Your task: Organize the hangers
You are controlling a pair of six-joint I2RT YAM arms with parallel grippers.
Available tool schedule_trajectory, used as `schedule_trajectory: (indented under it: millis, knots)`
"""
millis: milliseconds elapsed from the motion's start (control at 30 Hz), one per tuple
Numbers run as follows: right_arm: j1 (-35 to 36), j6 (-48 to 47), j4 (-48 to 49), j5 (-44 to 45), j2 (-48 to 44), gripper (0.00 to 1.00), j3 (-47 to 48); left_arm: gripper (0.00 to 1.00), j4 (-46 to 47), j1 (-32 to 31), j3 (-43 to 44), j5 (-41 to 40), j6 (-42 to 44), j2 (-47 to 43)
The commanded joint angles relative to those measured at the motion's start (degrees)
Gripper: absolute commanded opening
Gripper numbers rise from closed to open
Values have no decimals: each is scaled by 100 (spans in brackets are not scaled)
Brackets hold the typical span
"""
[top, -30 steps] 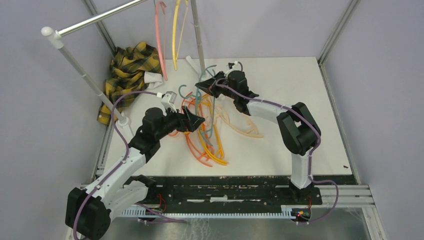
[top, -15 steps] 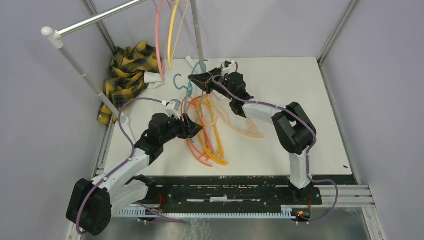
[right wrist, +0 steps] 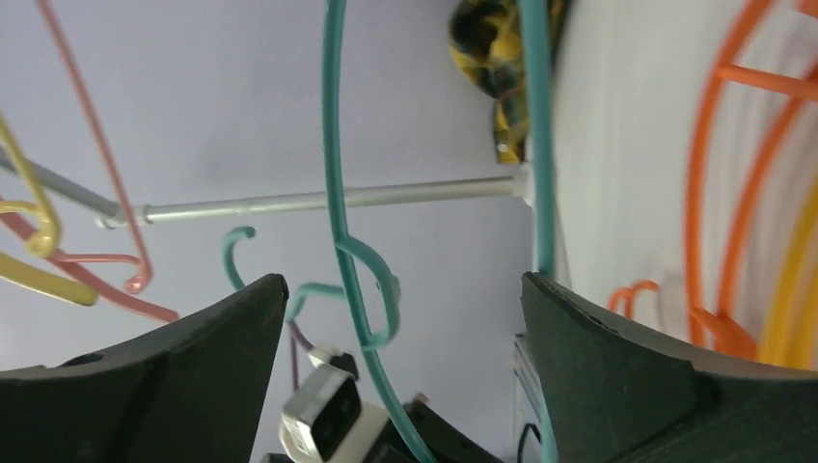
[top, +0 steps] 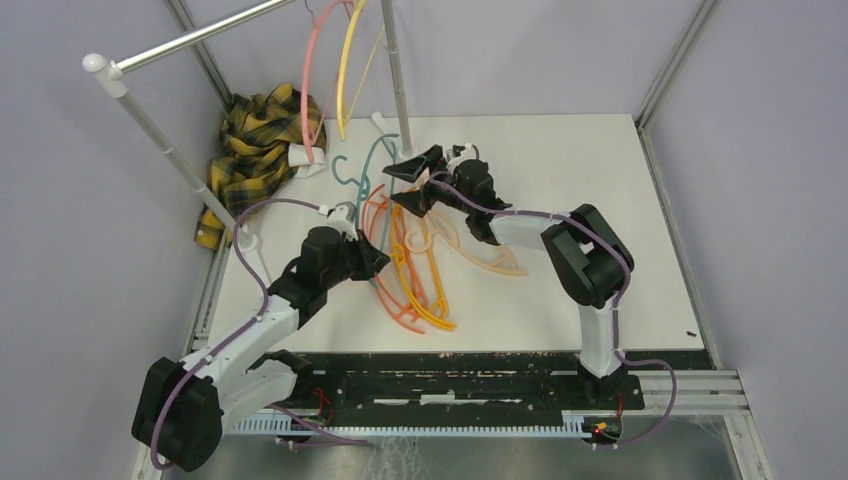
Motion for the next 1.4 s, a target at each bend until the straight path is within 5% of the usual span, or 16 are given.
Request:
schedule_trajectory:
  millis: [0, 233, 533, 1000, 1367]
  knots:
    - [-216, -709, -511, -195, -537, 100, -496, 3, -707, 16, 439, -1083, -184, -405]
    - [-391, -2672, -2635, -166, -1068, 100, -571, 3, -2693, 24, 1133, -2923, -440, -365]
    - [-389, -5556, -5455, 1514, -2093, 100, -470, 3, -2964, 177, 1219, -3484, -862, -121]
    - [-393, -6307, -5907, 2370, -2961, 100, -702, 3, -3767, 794, 3539, -4568, 534, 549]
    - [-393, -6335, -6003, 2365, -2862, 100, -644, 3, -3711, 989, 4215, -5771, 1871, 674]
